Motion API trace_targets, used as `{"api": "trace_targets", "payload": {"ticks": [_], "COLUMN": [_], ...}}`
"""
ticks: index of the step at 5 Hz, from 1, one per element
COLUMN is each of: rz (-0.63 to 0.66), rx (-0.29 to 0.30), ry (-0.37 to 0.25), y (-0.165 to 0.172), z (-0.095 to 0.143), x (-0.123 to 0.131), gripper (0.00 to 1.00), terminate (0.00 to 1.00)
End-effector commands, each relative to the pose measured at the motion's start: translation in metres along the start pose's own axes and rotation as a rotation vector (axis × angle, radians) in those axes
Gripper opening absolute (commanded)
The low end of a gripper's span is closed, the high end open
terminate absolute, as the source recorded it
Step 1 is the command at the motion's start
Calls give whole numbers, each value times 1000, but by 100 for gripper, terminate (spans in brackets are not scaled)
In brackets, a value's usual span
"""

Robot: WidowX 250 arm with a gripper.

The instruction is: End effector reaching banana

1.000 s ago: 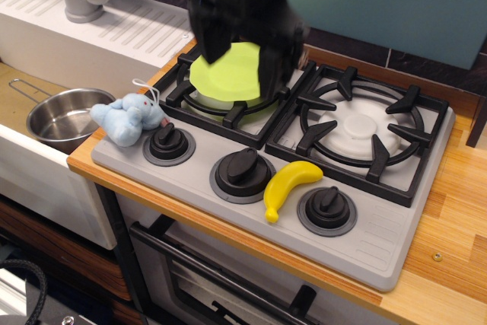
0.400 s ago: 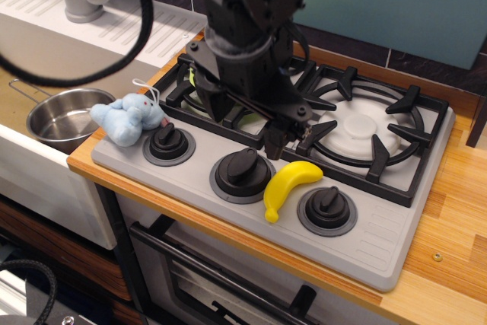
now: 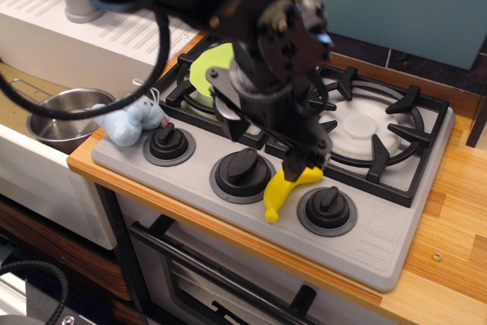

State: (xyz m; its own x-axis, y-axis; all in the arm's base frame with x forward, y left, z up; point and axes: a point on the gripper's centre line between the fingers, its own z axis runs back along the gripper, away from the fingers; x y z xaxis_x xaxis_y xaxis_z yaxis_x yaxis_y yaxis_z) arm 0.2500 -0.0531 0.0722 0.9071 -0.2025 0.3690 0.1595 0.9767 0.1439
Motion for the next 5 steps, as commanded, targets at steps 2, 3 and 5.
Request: {"api": "trace_targets", "payload": {"ticks": [2,3,5], "rz": [26,23,2], "rx": [1,-7,-29], "ry": [-83,-108,-146], "y": [-26,-23,-15], "z": [-22,-30,-44], "x": [-19,-30,-30], "gripper": [100,100,100], "terminate": [0,0,0]}}
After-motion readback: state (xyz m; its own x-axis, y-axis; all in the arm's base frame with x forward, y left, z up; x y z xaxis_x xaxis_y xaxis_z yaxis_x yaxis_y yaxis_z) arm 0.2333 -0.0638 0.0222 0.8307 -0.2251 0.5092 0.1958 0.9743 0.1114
